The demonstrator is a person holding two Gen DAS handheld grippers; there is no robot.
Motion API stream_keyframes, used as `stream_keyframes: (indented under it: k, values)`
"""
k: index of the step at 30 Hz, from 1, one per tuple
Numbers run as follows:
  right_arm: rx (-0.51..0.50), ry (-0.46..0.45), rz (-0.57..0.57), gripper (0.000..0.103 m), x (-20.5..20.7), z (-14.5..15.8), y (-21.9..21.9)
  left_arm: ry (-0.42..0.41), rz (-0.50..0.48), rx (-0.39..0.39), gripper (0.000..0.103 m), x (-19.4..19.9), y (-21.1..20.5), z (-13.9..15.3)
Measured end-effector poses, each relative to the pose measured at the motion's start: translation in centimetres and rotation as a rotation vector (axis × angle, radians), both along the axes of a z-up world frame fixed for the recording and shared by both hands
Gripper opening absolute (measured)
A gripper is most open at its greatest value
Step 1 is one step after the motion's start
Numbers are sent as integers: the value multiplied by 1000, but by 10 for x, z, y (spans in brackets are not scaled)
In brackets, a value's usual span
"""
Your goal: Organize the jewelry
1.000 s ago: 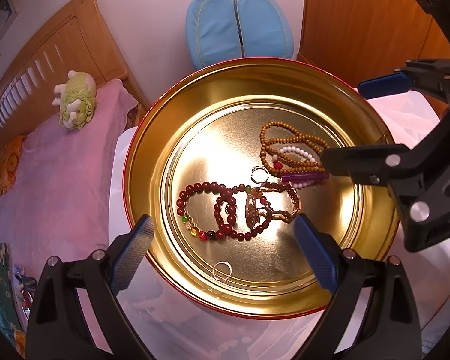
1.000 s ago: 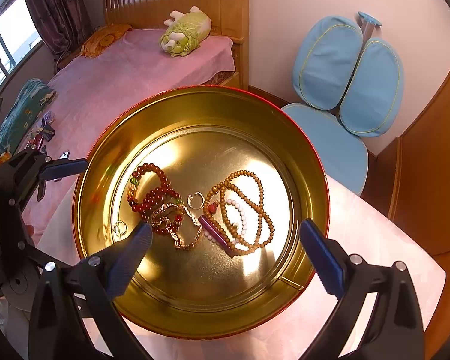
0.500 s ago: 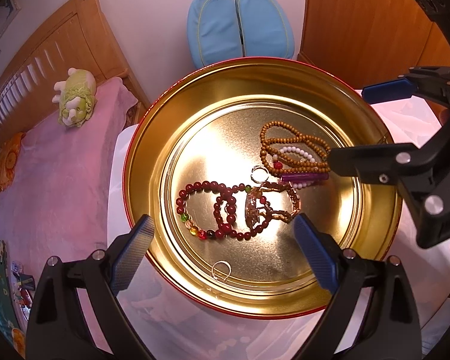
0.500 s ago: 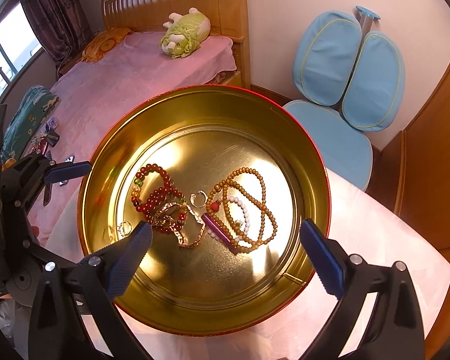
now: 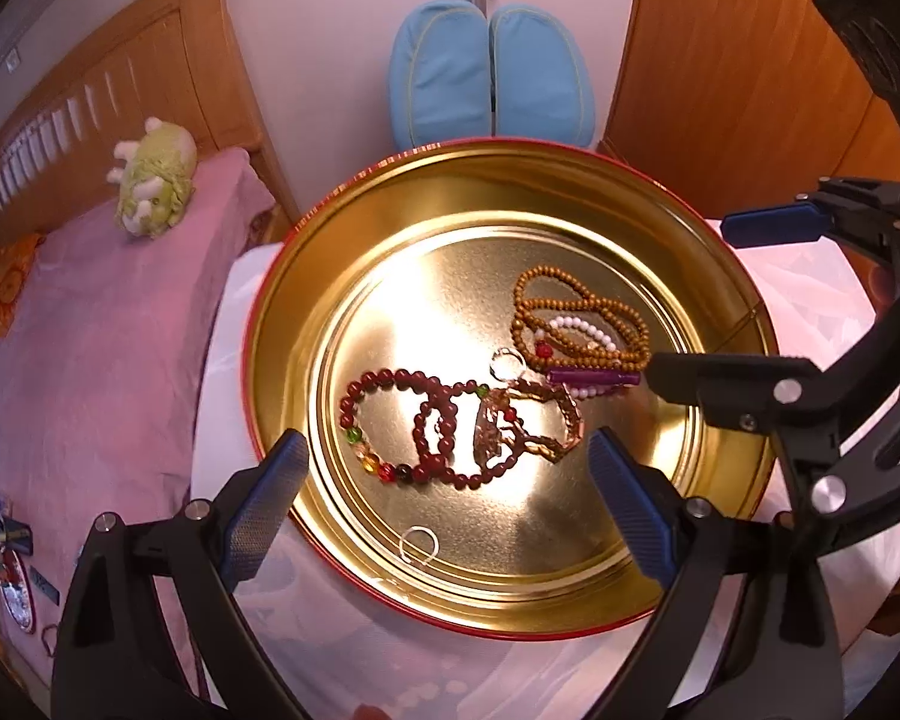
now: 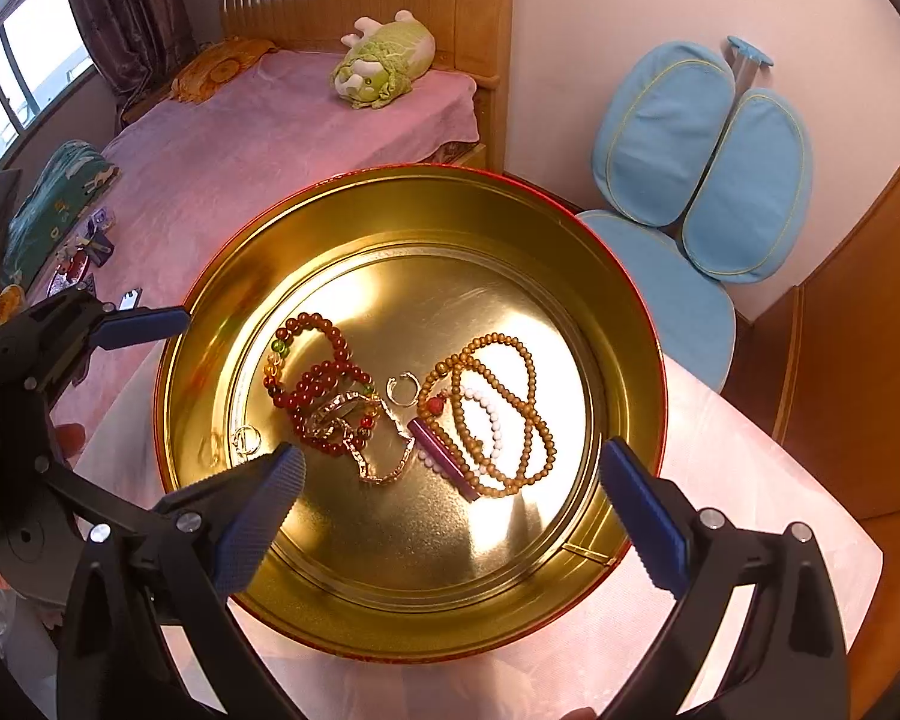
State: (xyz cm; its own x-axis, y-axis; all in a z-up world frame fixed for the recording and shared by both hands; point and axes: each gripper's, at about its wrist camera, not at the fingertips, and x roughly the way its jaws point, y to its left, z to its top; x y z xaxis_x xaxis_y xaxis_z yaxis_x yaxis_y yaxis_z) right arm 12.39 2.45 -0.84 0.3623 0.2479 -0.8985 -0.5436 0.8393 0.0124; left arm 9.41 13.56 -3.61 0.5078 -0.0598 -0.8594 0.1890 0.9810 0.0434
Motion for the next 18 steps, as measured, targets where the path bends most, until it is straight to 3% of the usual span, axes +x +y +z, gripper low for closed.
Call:
stream_keyframes:
  k: [6, 14, 18]
  values:
    - [57, 18, 3, 99, -3, 7, -2, -65, -7, -28, 92, -9, -4, 10]
    - [41, -51, -6, 99, -12, 15, -2, -108, -45, -109, 92, -18, -7, 23]
    - [23, -65, 3, 99, -14, 16, -1, -102, -9, -63, 92, -17, -10, 21]
